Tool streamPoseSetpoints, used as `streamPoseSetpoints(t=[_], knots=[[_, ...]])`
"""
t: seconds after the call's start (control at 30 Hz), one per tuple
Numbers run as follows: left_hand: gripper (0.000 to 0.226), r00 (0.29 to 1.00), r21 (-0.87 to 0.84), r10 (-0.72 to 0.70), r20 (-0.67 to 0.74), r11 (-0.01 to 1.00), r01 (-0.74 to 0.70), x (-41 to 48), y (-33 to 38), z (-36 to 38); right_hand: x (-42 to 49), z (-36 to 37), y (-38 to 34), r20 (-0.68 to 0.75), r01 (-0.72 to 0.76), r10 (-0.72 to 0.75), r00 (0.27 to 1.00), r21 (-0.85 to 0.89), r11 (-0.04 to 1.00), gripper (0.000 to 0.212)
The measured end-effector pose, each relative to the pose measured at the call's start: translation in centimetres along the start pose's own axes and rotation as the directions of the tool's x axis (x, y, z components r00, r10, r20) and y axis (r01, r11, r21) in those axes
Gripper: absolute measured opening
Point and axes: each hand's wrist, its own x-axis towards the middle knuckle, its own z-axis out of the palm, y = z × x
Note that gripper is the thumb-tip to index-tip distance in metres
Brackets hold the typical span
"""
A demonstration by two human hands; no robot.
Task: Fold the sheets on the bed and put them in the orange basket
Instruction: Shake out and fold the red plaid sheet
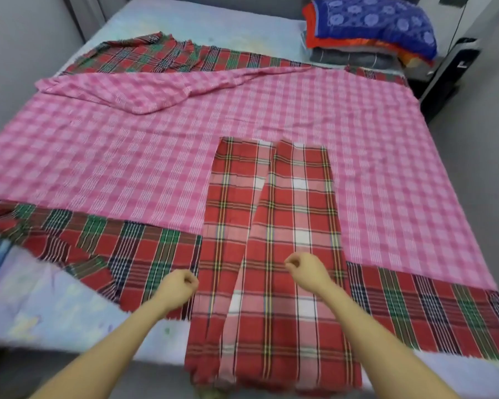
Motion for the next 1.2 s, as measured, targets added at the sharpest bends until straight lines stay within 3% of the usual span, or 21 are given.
streamPoseSetpoints(t=[0.23, 0.4, 0.53, 0.67, 0.73, 0.87, 0.93, 1.0, 1.1, 1.2], knots=[[0.022, 0.989, -0.457, -0.127, -0.074, 0.886, 0.08, 12.6, 4.5, 0.2, 12.1, 1.7, -5.6, -0.106, 0.019, -0.013, 0.994, 0.061, 0.998, 0.024], [0.018, 0.978, -0.557, -0.155, -0.14, 0.829, 0.052, 23.4, 7.3, 0.8, 22.3, 2.4, -7.3, -0.193, 0.038, -0.016, 0.981, 0.109, 0.993, 0.031], [0.015, 0.953, -0.695, -0.255, -0.161, 0.715, 0.074, 30.0, 9.4, 2.0, 29.3, 3.0, -8.7, -0.285, 0.059, -0.023, 0.958, 0.119, 0.991, 0.034], [0.015, 0.926, -0.778, -0.317, -0.202, 0.627, 0.045, 35.9, 10.6, 1.5, 35.7, 2.9, -10.2, -0.339, 0.096, -0.114, 0.934, -0.071, 0.993, 0.039], [0.014, 0.919, -0.766, -0.313, -0.239, 0.642, 0.019, 38.2, 11.1, 0.4, 37.6, 3.7, -10.8, -0.345, 0.082, -0.168, 0.923, -0.251, 0.965, 0.05], [0.013, 0.931, -0.713, -0.256, -0.259, 0.701, -0.006, 42.6, 13.5, -2.0, 39.2, 3.9, -11.8, -0.234, 0.064, -0.141, 0.962, -0.31, 0.949, 0.052], [0.015, 0.941, -0.672, -0.209, -0.266, 0.74, -0.026, 44.5, 15.0, -2.9, 39.6, 1.6, -11.1, -0.25, 0.053, -0.089, 0.964, -0.147, 0.988, 0.04], [0.012, 0.955, -0.673, -0.172, -0.24, 0.738, -0.036, 45.7, 16.8, -3.2, 40.2, -0.5, -8.6, -0.296, -0.067, 0.102, 0.95, 0.124, 0.99, 0.01], [0.014, 0.976, -0.668, -0.08, -0.202, 0.74, -0.078, 46.4, 19.0, -3.5, 39.7, -2.6, -4.2, -0.322, -0.041, 0.209, 0.923, 0.459, 0.888, 0.023], [0.03, 0.996, -0.696, 0.019, -0.09, 0.714, -0.077, 46.4, 21.2, -3.5, 39.1, -3.5, -3.2, -0.294, 0.003, 0.202, 0.934, 0.573, 0.819, 0.029]])
